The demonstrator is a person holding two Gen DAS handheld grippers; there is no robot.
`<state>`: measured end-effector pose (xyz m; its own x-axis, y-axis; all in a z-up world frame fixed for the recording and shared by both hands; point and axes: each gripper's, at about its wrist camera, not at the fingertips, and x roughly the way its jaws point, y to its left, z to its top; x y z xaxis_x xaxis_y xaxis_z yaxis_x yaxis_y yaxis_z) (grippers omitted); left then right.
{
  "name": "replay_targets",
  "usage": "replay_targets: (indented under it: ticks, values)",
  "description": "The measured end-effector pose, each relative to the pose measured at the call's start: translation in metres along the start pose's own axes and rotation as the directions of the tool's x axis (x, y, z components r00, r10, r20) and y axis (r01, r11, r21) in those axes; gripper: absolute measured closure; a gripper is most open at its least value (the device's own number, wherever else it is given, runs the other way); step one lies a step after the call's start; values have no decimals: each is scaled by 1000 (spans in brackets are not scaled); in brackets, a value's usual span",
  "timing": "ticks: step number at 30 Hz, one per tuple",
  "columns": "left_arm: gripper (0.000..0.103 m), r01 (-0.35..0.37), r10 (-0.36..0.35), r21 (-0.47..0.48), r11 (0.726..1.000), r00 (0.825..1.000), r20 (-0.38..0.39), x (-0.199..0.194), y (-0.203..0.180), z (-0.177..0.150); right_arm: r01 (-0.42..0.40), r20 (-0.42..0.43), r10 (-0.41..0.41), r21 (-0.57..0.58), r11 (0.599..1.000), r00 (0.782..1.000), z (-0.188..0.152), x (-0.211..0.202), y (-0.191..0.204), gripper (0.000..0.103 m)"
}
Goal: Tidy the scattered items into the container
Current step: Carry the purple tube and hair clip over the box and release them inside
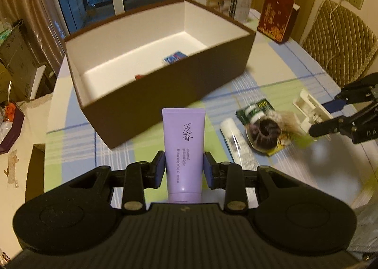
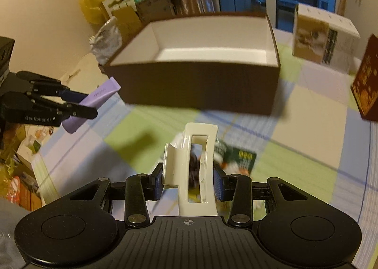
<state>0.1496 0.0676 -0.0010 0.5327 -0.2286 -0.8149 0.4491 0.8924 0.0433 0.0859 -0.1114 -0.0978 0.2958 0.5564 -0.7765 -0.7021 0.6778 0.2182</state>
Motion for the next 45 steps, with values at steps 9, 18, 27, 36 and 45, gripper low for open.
replay_targets:
  ticks: [9, 18, 27, 36, 45]
  values:
    - [74, 3, -3, 0, 1000, 999, 42, -14, 15, 25, -76, 46, 80, -73, 994, 996, 53, 22, 13, 59]
    - [74, -33, 28, 43, 999, 993, 112, -15, 40, 81, -58, 124, 70, -103, 993, 990, 134, 36, 5, 59]
    - [74, -47, 41, 40, 998, 991, 126, 12, 68, 137, -20, 129, 34, -106, 994, 991, 191, 70, -8, 59]
    - [74, -68, 66, 13, 998, 995, 75, 51, 96, 166, 9, 74, -4, -77, 997, 997, 213, 114, -22, 59]
    - [74, -70, 71, -62, 996, 997, 8, 91, 115, 174, 17, 19, -16, -23, 1000, 1000, 222, 157, -27, 59]
